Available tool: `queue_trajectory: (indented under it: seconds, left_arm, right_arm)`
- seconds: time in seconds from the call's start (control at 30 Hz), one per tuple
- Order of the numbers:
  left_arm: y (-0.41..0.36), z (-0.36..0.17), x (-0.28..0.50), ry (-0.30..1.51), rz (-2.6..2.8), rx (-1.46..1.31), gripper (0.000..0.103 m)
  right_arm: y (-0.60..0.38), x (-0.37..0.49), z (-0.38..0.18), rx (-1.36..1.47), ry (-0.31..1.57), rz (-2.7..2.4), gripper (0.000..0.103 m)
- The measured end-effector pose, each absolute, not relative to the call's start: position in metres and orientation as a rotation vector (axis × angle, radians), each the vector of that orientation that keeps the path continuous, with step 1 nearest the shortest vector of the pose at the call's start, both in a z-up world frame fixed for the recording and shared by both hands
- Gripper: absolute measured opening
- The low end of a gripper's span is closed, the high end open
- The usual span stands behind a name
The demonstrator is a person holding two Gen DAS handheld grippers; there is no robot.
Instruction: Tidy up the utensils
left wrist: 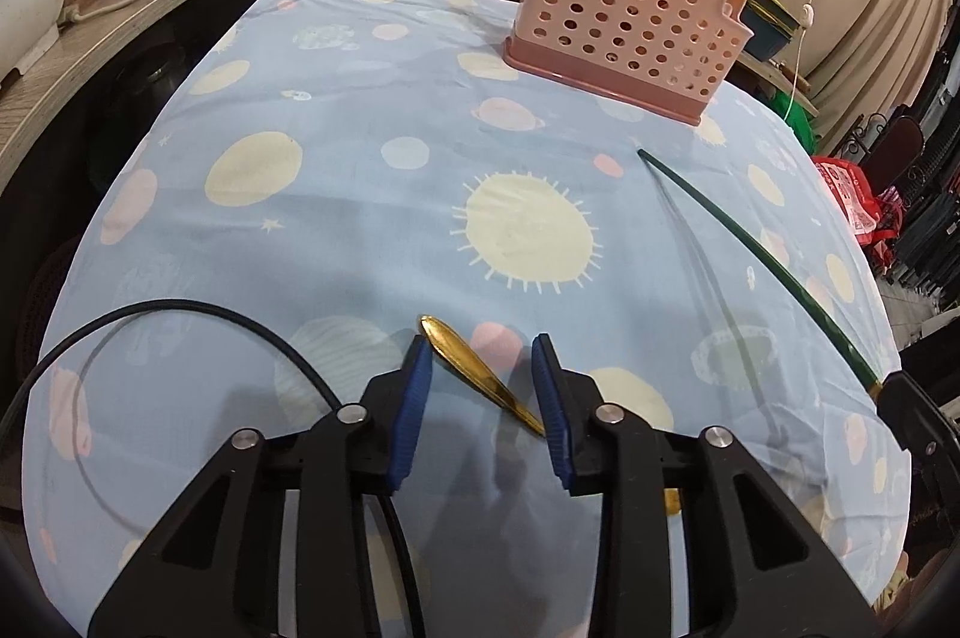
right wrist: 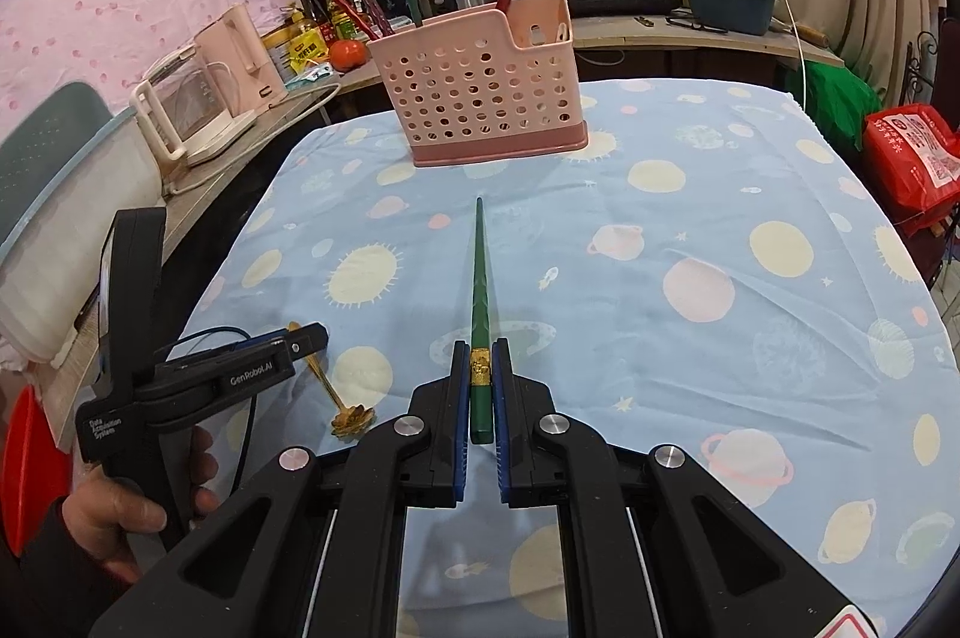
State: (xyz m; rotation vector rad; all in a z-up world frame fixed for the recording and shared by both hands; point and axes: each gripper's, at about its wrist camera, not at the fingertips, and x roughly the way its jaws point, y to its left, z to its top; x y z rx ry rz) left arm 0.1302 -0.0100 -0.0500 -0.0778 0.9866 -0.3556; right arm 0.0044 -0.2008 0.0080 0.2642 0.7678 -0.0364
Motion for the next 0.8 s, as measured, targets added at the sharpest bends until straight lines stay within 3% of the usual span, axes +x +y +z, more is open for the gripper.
queue_trajectory:
  seconds: [0.13, 0.53, 0.8]
  left_arm:
    - [-0.011, -0.051, 0.136, 0.985, -0.355, -0.075, 0.014]
    - [-0.019, -0.031, 0.133, 0.951, -0.398, -0.086, 0.001]
    - [-0.021, 0.011, 0.117, 0.872, -0.43, -0.104, 0.001]
  right_arm:
    - [-0.202, 0.007, 0.005, 0.268, 0.776, -0.038, 0.007]
    - [-0.204, 0.011, 0.006, 0.27, 0.773, -0.036, 0.007]
    - [-0.209, 0.006, 0.029, 0.275, 0.717, -0.032, 0.007]
